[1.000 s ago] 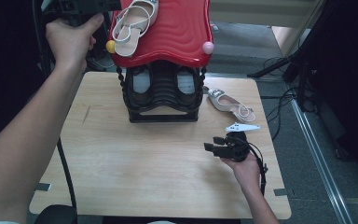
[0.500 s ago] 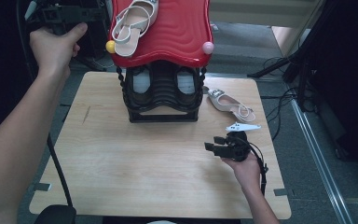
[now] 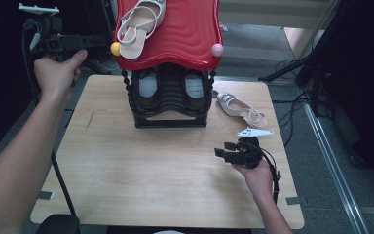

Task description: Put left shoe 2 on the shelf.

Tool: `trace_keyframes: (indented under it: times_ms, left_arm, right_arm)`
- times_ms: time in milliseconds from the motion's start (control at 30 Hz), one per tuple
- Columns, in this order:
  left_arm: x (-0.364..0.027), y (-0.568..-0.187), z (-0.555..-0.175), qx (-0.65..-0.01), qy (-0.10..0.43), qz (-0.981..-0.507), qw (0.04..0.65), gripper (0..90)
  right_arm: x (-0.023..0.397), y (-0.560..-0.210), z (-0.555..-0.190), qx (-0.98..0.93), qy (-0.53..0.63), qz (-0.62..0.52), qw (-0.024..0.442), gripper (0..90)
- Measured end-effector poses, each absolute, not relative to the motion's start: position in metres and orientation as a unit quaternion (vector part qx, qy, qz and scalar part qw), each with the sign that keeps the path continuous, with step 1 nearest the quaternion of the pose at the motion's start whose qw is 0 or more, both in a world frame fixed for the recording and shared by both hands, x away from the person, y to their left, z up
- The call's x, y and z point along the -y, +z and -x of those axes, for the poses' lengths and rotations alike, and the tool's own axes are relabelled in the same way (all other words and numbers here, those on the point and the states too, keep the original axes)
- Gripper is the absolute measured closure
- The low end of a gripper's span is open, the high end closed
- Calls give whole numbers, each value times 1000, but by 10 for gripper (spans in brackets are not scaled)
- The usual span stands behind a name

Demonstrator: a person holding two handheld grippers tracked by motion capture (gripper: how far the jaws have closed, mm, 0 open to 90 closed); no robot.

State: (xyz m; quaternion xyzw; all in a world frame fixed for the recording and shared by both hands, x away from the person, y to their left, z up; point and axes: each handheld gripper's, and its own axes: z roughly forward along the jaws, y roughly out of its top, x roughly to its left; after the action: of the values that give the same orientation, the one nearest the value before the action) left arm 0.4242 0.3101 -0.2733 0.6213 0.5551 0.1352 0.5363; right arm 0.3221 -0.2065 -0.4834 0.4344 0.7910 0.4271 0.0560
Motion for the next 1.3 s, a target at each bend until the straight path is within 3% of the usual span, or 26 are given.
trace_keyframes:
  times_ms: [300, 867, 1300]
  left_arm:
    - [-312, -310, -418, -553, 142, -639, 515, 481]
    - [-309, -399, -397, -568, 101, -635, 514, 482]
    - [-299, -441, -375, -565, 102, -651, 496, 498]
  right_arm:
    - [207, -484, -323, -792, 426, -433, 58, 476]
    - [206, -485, -327, -793, 427, -431, 57, 481]
    - [206, -482, -332, -791, 433, -428, 60, 482]
